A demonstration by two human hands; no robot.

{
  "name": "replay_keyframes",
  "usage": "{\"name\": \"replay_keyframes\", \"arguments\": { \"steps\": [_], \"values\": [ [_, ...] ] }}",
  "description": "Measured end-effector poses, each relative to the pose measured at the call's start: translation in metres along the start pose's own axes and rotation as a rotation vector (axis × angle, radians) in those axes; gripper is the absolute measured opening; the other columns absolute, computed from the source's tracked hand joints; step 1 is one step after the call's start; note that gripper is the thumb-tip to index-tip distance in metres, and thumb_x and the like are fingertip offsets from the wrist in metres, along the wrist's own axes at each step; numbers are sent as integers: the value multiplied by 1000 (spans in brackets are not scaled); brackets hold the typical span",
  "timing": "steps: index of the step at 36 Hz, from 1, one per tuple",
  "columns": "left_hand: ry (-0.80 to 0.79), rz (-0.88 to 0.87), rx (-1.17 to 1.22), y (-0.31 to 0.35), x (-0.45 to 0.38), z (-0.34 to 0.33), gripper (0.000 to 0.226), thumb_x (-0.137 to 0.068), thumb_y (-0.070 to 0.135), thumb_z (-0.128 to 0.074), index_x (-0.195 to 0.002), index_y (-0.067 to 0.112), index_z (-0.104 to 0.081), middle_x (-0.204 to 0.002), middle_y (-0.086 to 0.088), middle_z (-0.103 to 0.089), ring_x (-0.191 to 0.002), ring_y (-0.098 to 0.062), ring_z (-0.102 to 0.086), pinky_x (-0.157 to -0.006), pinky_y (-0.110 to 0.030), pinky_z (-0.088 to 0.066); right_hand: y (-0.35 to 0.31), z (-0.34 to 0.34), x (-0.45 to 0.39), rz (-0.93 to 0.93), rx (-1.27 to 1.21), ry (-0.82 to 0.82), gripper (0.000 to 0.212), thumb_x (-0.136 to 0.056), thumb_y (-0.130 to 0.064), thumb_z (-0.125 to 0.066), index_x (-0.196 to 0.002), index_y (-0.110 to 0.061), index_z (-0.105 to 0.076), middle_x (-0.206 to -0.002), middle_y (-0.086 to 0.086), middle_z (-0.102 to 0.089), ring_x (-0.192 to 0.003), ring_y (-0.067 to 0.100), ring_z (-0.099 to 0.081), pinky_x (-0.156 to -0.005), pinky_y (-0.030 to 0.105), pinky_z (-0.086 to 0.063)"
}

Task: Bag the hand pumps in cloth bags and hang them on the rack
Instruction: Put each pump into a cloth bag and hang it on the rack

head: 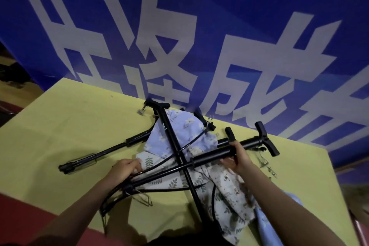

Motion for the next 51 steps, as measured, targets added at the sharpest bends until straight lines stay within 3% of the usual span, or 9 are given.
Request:
{"name": "replay_keyframes", "arguments": {
  "steps": [7, 10, 13, 20, 24, 27, 32, 44, 51],
  "values": [
    [11, -61, 251, 31, 10, 17, 41, -98, 36, -49, -78, 10, -74, -87, -10, -72, -84, -20, -68, -73, -25, -48, -35, 2, 3, 127, -41, 44, 29, -91, -32, -60, -103, -7, -52, -89, 12, -62, -74, 28, -66, -46, 31, -56],
    [51, -120, 311, 48, 15, 22, 37, -99, 30, -48, -82, 8, -72, -93, -8, -70, -90, -16, -64, -79, -23, -43, -47, 1, 15, 165, -91, 64, 21, -94, -31, -58, -91, -10, -53, -92, 12, -64, -79, 27, -64, -66, 39, -57],
    [148, -157, 422, 61, 22, 30, 34, -98, 30, -50, -87, 7, -72, -96, -7, -71, -93, -20, -64, -83, -35, -44, -58, 5, 25, 196, -155, 73, 23, -93, -33, -60, -88, -11, -52, -94, 12, -63, -84, 29, -64, -79, 41, -55],
    [231, -251, 605, 108, 54, 25, 32, -99, 34, -47, -86, 12, -67, -81, -5, -70, -78, -19, -65, -68, -28, -49, -72, 18, 50, 271, -304, 67, 44, -93, -41, -59, -121, -8, -49, -113, 10, -60, -88, 30, -64, -64, 38, -55],
    [275, -235, 648, 122, 67, 16, 30, -99, 33, -48, -78, 15, -60, -61, 5, -67, -64, -14, -62, -58, -23, -49, -80, 21, 66, 318, -453, 47, 49, -94, -42, -57, -127, -9, -45, -105, 10, -64, -90, 24, -66, -65, 37, -54],
    [297, -237, 699, 129, 74, 13, 30, -98, 32, -50, -74, 15, -58, -59, 5, -66, -72, -24, -60, -73, -35, -47, -91, 24, 79, 370, -503, 38, 42, -95, -42, -56, -123, -14, -41, -98, 11, -67, -87, 20, -69, -72, 37, -55],
    [307, -208, 757, 136, 81, 12, 27, -96, 31, -52, -74, 15, -56, -56, 6, -67, -73, -22, -60, -84, -42, -45, -107, 27, 97, 454, -486, 11, 38, -97, -40, -52, -122, -14, -41, -90, 11, -67, -83, 19, -68, -81, 40, -54],
    [183, -146, 677, 157, 94, -19, 40, -96, 41, -49, -81, 6, -63, -74, -10, -66, -65, -24, -63, -62, -31, -49, -118, 10, 103, 480, -437, -94, 28, -98, -39, -49, -94, -12, -49, -68, 7, -72, -72, 18, -69, -79, 40, -53],
    [124, -176, 695, 171, 105, -34, 41, -95, 43, -51, -99, 6, -68, -89, -10, -72, -77, -23, -66, -67, -29, -53, -109, 2, 105, 444, -385, -137, 28, -99, -41, -47, -88, -15, -49, -77, 11, -72, -85, 22, -67, -89, 42, -52]
  ]
}}
Point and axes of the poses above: each hand's wrist, its own x-axis away from the middle knuckle, its own z-axis out of the back of the hand, y = z × x, the point moved 8 cm from there along -x, towards the middle knuckle
